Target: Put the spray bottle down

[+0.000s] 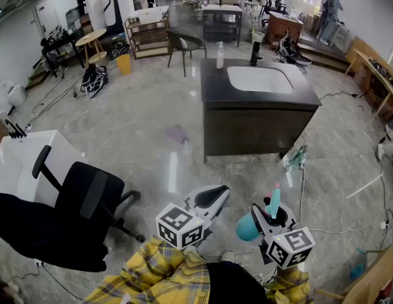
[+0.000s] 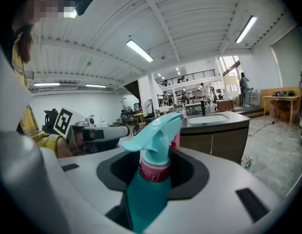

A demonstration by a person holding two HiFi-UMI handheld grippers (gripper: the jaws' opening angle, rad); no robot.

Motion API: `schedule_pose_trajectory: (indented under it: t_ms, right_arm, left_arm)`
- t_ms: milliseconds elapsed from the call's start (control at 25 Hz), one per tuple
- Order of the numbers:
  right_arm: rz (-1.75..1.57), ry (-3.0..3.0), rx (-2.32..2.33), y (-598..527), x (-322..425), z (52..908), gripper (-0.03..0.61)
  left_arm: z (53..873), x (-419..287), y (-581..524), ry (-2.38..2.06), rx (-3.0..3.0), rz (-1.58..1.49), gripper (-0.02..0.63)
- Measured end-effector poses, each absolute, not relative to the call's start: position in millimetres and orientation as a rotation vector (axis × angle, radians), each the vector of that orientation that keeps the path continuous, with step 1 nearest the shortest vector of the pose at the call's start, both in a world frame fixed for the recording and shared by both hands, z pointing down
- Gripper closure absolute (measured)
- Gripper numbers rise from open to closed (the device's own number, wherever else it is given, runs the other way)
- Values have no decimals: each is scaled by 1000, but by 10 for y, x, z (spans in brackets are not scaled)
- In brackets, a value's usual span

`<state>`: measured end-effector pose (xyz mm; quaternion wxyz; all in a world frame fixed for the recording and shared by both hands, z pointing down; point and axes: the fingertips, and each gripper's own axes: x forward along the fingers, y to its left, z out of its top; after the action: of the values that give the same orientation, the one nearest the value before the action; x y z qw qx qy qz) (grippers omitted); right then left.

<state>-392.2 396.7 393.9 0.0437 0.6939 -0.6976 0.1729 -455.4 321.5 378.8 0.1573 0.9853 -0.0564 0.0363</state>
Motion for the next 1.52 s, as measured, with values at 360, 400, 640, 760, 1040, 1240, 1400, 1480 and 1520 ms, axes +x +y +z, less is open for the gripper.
schedule_pose_trajectory:
  t_ms: [360,400,640,760,1040,1240,1400,1480,1520]
  right_arm:
    - [530,-2132,2118,3933,-3979,3973,422]
    - [530,-2130,2121,3932,-3985,3969,422]
    - [556,-2139,2142,3800,-4017,3973,425]
    - [568,-2135,2145,3686,-4076,4028,425]
    - [558,-2137,2154,3192,-4337,4056,425]
    - [533,-2140,2138,2852,-4595,4059,425]
    - [542,-2136,2125,2688,-4748,4099,425]
    - [547,-2134,2114,2635,-4791,4118,425]
    - [547,-2131,2110,2608,-4800,4127,425]
  left_arm:
    - [3876,-4607,3185,-154,2796,115,584]
    - [3879,-4618,3179,-154,2794,114,584]
    - [3953,-4680,3053,-147,2777,131,584]
    - [3998,-4743,2951,-141,2772,136,584]
    - [3952,-4995,2543,-69,2762,87,584]
    - [4010,-5201,2257,-56,2777,139,584]
    - [4080,-5311,2129,-31,2774,164,584]
    - [4118,-5349,2069,-36,2765,170,584]
    - [4136,-5365,2041,-40,2760,171,584]
